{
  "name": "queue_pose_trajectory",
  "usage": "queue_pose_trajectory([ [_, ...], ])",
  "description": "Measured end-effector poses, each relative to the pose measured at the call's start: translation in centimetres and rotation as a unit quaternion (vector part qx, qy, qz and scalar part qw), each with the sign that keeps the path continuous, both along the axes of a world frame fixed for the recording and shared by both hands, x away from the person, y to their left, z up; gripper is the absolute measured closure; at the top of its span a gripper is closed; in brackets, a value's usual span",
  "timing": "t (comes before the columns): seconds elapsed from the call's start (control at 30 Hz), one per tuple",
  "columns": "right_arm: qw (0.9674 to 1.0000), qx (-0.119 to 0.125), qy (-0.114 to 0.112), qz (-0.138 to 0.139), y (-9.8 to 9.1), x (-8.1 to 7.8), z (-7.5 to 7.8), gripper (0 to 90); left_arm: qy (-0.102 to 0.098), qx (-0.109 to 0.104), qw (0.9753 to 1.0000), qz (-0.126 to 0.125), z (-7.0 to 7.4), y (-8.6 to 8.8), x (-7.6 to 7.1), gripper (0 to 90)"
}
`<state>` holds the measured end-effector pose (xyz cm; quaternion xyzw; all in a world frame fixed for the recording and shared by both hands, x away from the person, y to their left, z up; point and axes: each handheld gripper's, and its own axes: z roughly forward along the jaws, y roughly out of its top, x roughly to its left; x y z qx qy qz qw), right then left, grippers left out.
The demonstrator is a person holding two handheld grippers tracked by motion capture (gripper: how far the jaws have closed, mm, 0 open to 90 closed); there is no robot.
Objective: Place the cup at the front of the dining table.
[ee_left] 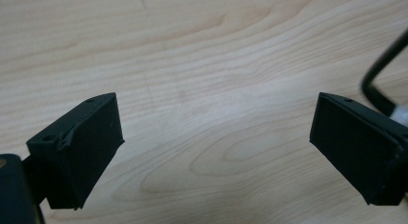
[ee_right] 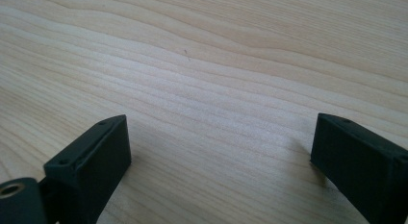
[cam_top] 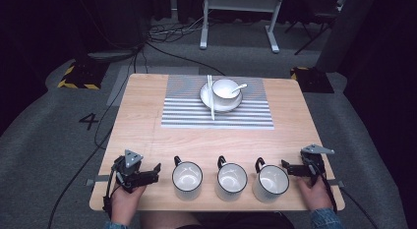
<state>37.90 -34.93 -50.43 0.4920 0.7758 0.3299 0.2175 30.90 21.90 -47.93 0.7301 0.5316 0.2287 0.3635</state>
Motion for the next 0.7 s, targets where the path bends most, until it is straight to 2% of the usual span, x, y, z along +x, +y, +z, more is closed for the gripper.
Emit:
queue_pose_trajectory([
  [0.17, 1.0000, 0.000, 0.001, 0.001, 0.0, 0.0, 0.0, 6.8, -0.029, -0.004, 0.9996, -0.005, 1.2, -0.9, -0.9, 6.0],
  [0.27, 1.0000, 0.000, 0.002, 0.000, 0.0, 0.0, 0.0, 6.9, -0.029, -0.002, 0.9996, 0.004, 1.8, -1.2, -1.3, 7.8],
  [0.47, 1.0000, 0.001, 0.002, 0.001, 0.0, 0.0, 0.0, 6.9, -0.042, -0.033, 0.9985, 0.003, 2.9, -1.6, -2.2, 9.7],
  [0.57, 1.0000, 0.001, 0.002, 0.001, 0.0, 0.0, 0.0, 6.9, -0.053, -0.036, 0.9980, 0.002, 3.4, -1.8, -2.6, 9.9],
  [0.7, 1.0000, 0.000, 0.002, 0.001, 0.0, 0.0, 0.0, 6.9, -0.049, -0.042, 0.9979, 0.008, 3.9, -2.2, -3.0, 11.5],
])
